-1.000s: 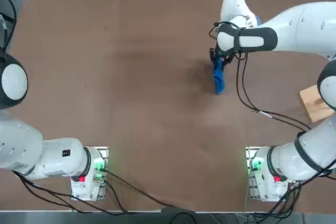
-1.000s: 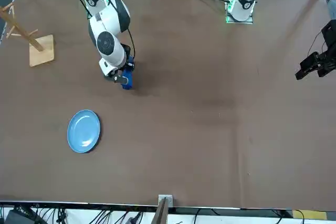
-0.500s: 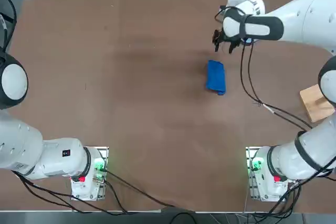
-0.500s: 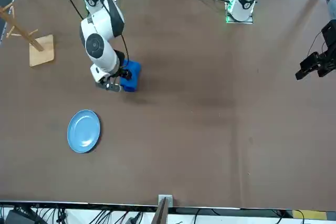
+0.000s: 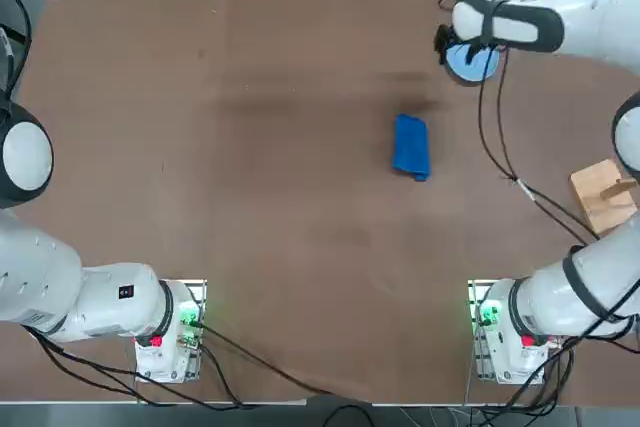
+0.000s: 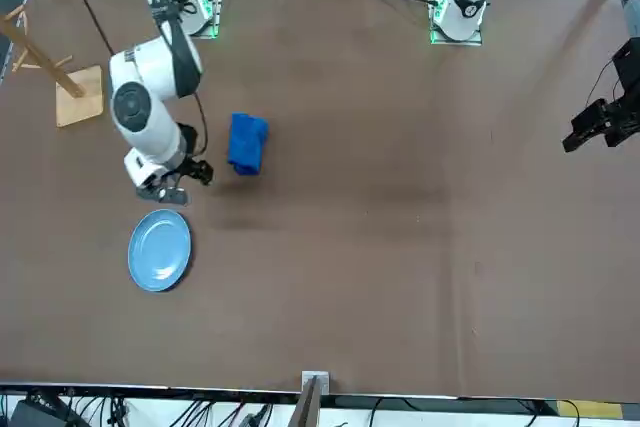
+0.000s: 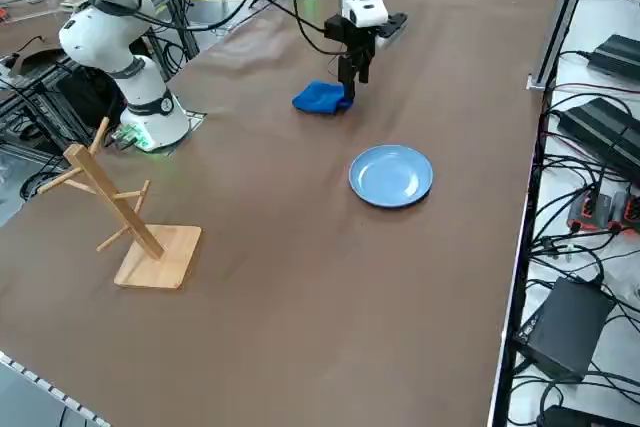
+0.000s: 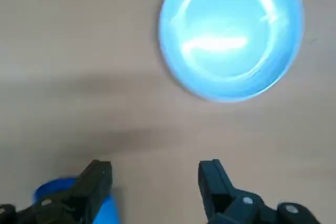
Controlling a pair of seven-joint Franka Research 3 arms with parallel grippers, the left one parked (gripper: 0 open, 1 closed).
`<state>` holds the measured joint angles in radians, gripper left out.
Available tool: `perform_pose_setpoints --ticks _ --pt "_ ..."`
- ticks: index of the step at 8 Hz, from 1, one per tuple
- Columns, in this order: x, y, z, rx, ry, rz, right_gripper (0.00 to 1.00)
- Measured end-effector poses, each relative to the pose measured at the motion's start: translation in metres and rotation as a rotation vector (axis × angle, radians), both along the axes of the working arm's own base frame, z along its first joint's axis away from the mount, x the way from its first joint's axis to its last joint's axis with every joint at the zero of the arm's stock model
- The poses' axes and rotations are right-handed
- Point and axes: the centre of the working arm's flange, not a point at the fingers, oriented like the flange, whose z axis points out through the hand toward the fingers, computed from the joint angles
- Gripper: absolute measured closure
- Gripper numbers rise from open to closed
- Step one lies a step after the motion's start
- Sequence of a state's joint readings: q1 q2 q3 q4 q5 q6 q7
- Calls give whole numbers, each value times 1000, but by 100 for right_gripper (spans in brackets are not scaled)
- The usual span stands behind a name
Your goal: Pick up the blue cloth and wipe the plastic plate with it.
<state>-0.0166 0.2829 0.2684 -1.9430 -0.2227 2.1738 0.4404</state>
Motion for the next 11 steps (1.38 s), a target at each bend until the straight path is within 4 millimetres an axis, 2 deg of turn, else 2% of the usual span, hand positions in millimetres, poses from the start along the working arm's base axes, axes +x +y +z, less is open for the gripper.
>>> perform_pose_setpoints --ticks 2,3,5,7,9,11 --pt "22 -39 26 -15 -21 38 0" --pt "32 -52 47 -25 -26 22 0" --pt "44 -78 101 -40 -64 -30 0" --pt "35 -90 150 -54 -95 -43 0" --pt "23 -92 189 -39 -95 -66 0" --pt "19 -101 221 7 -82 -107 0"
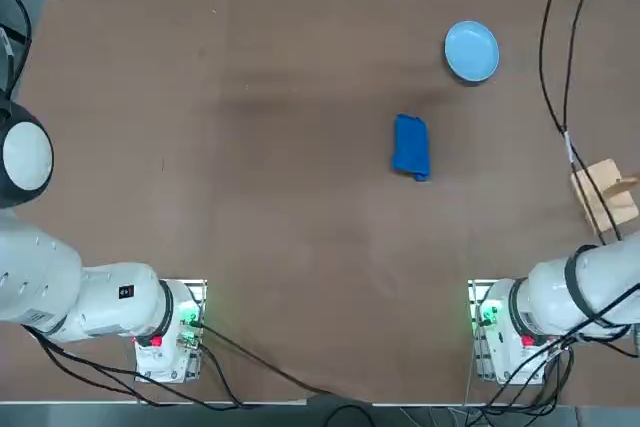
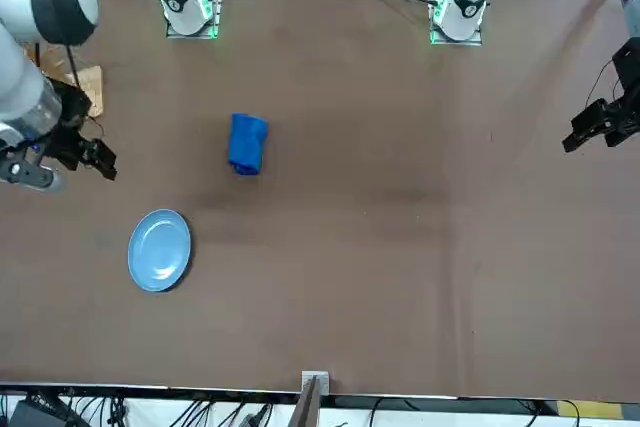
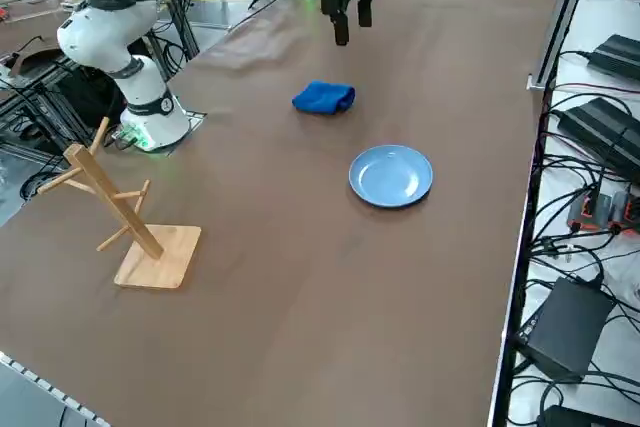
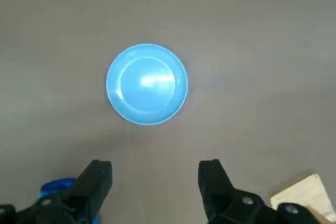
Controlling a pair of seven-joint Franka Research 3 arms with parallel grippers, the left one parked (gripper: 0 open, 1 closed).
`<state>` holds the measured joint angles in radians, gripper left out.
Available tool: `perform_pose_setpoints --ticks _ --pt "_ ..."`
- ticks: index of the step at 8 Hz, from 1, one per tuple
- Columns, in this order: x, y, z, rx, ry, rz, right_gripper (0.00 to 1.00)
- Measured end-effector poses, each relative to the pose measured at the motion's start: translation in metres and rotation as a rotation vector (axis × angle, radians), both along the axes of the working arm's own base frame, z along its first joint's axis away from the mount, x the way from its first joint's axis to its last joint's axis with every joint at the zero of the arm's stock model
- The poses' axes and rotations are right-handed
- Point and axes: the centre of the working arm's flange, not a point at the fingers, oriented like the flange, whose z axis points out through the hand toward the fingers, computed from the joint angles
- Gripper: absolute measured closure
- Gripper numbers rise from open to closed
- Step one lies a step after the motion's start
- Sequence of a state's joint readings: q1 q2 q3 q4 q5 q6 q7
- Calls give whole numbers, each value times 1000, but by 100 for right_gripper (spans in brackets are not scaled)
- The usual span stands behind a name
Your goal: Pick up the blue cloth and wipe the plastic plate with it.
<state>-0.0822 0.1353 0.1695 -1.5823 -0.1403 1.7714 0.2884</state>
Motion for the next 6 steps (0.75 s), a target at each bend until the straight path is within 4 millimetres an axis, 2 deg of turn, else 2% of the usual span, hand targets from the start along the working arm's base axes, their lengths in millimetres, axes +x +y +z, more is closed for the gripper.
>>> perform_pose_setpoints --ticks 3,6 --pt "-1 3 28 94 -12 -19 0" --pt "-1 9 32 107 -17 -13 0"
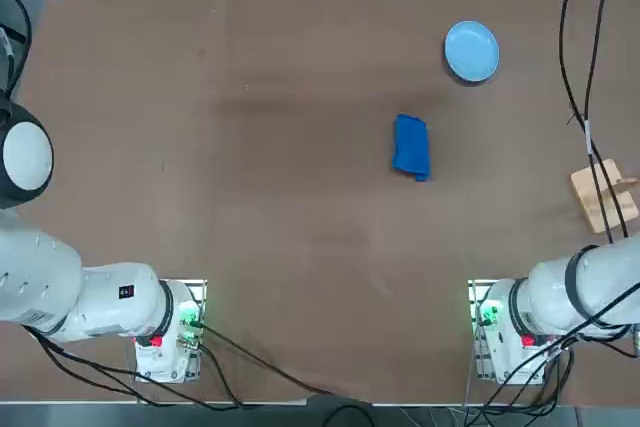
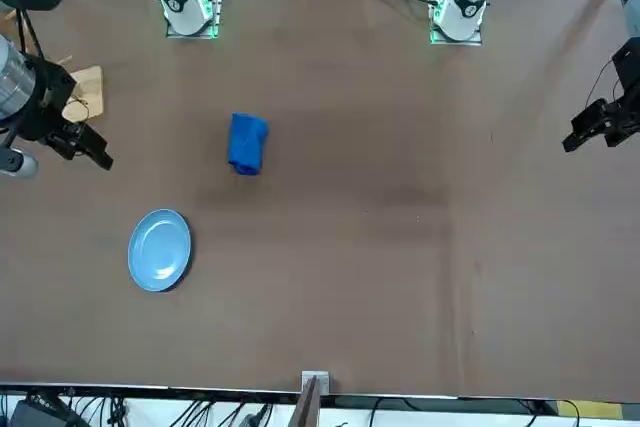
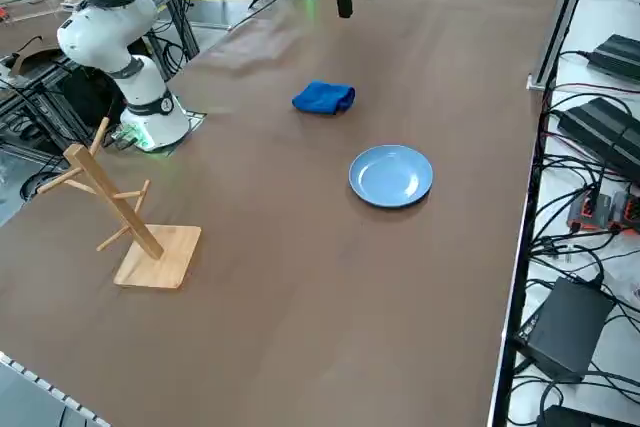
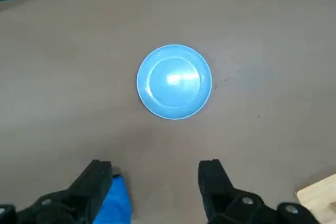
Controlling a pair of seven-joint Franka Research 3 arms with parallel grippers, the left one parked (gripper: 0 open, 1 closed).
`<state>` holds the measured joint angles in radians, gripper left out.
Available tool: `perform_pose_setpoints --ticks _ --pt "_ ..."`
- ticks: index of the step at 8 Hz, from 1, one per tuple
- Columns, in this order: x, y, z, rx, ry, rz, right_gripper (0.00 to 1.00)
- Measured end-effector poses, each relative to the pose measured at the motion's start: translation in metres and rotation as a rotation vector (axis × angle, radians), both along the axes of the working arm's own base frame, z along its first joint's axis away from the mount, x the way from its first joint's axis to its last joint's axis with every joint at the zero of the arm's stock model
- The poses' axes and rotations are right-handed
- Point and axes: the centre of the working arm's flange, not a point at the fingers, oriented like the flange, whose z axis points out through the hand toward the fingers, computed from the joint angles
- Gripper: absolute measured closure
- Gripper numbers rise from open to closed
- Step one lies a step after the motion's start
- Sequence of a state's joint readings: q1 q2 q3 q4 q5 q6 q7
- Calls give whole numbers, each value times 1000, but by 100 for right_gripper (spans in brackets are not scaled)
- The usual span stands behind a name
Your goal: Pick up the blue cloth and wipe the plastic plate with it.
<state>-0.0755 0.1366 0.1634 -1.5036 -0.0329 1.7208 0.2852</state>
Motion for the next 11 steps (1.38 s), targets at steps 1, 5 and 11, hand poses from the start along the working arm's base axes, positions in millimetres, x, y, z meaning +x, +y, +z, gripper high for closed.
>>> perform_pose_setpoints --ticks 1,5,11 --pt "0 0 0 0 1 0 0" --pt "0 0 7 0 -8 -1 0" --pt "-2 0 10 -1 -7 -1 0"
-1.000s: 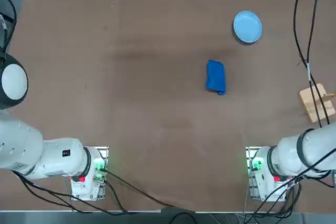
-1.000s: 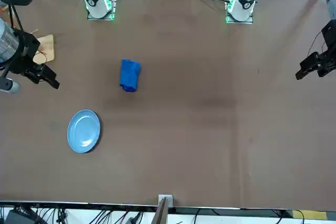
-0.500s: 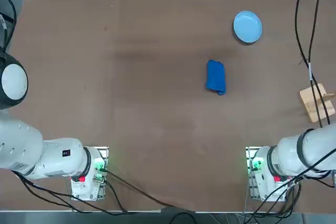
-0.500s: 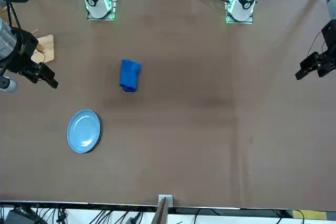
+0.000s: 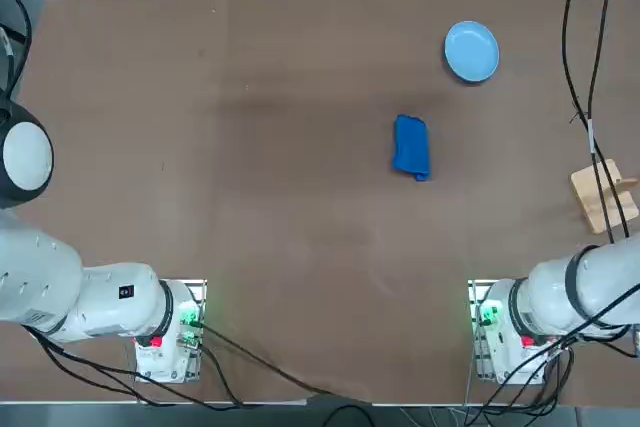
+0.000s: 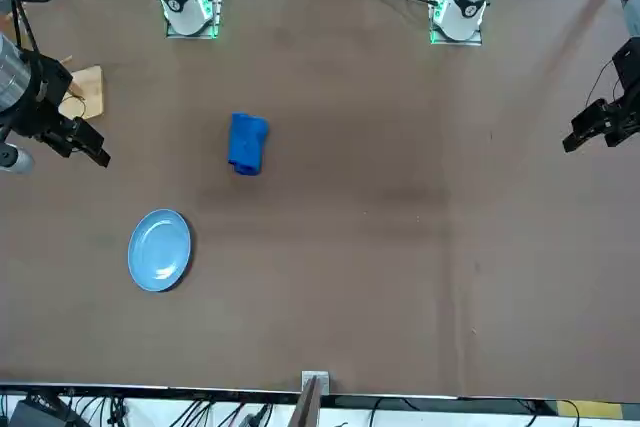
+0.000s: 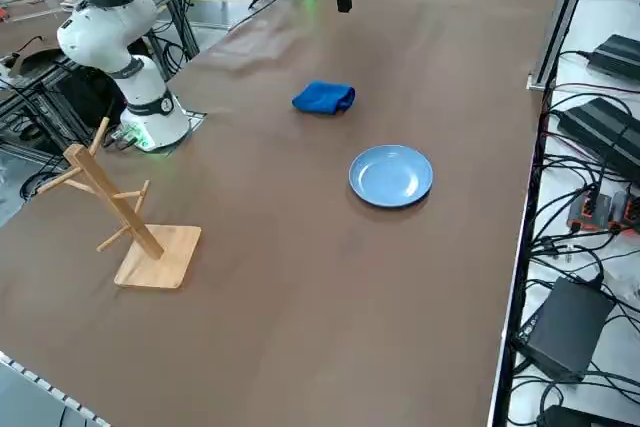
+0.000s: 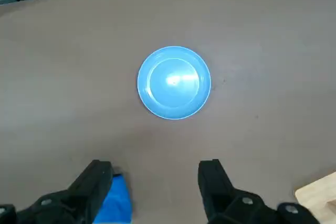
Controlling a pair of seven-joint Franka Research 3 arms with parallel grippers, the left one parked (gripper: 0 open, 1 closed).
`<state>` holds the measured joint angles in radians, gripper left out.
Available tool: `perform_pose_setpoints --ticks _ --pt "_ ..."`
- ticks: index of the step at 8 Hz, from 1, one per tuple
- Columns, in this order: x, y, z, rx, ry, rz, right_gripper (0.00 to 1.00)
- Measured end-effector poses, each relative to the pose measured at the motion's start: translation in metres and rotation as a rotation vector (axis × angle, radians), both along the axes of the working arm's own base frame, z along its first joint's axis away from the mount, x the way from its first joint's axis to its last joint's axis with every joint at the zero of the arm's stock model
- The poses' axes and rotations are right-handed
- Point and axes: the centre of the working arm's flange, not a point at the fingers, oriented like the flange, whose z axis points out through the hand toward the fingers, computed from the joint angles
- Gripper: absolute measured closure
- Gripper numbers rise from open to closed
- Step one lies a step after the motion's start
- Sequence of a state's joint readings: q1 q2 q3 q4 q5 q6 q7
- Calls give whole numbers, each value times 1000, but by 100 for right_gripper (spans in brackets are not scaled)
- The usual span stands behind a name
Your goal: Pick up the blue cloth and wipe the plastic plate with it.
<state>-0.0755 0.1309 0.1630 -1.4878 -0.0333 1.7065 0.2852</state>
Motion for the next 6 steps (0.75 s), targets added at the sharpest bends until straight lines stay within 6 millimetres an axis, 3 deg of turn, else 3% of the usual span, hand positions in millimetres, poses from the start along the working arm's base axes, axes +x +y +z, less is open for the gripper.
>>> perform_pose_setpoints --ticks 6 --pt "-1 0 -1 -4 6 2 0"
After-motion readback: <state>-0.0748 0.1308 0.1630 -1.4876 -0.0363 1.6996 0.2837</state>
